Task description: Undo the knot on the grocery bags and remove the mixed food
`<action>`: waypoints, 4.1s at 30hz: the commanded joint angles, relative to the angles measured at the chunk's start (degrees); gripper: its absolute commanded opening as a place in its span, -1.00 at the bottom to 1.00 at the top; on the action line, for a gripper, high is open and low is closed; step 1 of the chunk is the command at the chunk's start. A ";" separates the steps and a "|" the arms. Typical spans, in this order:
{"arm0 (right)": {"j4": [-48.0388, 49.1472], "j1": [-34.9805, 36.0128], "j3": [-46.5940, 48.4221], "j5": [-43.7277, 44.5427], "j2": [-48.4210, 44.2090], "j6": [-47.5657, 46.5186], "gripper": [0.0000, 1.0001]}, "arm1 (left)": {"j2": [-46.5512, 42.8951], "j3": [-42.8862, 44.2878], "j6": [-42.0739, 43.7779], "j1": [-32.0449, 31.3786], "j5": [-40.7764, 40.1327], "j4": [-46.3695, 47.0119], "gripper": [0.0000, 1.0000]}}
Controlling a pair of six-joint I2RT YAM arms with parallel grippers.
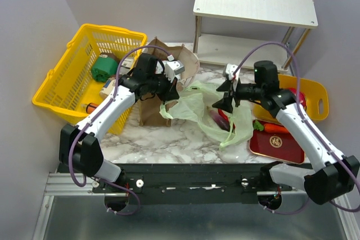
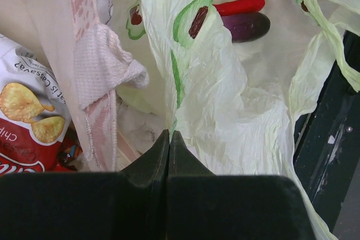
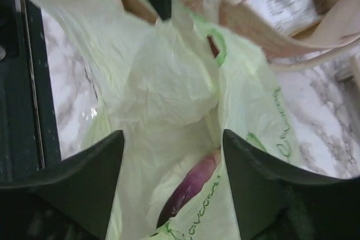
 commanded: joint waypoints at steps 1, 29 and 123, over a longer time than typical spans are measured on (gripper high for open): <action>-6.20 2.52 -7.11 5.13 3.11 -9.55 0.31 | 0.90 1.58 -2.40 -0.10 2.16 2.28 -0.90; -0.74 8.42 -6.43 31.71 27.97 -14.48 0.12 | -1.74 -2.11 -0.73 -0.10 1.10 2.55 -0.89; -16.41 -31.31 -29.02 36.46 -3.85 -55.12 -0.99 | -2.27 2.02 23.35 -11.62 -3.47 -18.55 -0.13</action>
